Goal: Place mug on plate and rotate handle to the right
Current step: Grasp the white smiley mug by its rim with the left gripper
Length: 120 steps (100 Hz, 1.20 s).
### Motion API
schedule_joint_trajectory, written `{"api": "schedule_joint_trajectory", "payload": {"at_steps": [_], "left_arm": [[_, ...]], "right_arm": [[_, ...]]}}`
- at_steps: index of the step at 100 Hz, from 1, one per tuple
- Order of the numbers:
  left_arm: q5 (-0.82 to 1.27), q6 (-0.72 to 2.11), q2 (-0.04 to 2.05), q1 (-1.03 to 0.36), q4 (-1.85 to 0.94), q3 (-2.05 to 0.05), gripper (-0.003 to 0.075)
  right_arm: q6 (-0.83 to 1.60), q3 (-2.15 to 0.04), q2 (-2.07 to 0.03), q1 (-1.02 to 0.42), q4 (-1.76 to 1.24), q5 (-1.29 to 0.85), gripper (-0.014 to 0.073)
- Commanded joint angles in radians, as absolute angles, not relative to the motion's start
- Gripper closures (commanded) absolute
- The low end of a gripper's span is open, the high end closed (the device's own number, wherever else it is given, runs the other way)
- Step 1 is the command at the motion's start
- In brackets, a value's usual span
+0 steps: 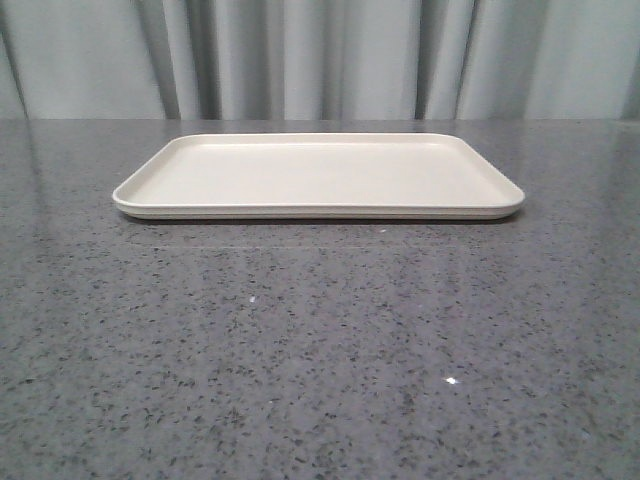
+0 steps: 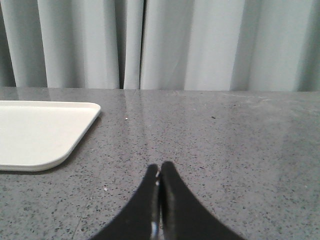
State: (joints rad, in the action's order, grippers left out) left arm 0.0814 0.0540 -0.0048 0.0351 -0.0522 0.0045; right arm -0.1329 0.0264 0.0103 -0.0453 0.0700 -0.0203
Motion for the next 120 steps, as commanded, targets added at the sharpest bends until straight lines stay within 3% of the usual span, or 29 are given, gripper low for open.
{"api": "schedule_joint_trajectory", "payload": {"at_steps": [1, 86, 120], "left_arm": [[0.0, 0.045, -0.039, 0.037, -0.054, 0.008, 0.0739], [-0.075, 0.045, -0.039, 0.037, -0.054, -0.015, 0.0739], [0.156, 0.045, 0.086, 0.037, -0.052, -0.259, 0.0739]], "right_arm": [[-0.129, 0.026, 0.03, -0.043, 0.082, 0.056, 0.0655], [-0.127, 0.021, 0.03, -0.043, 0.09, 0.059, 0.0655], [-0.127, -0.162, -0.068, -0.043, 0.09, -0.167, 0.0655]]}}
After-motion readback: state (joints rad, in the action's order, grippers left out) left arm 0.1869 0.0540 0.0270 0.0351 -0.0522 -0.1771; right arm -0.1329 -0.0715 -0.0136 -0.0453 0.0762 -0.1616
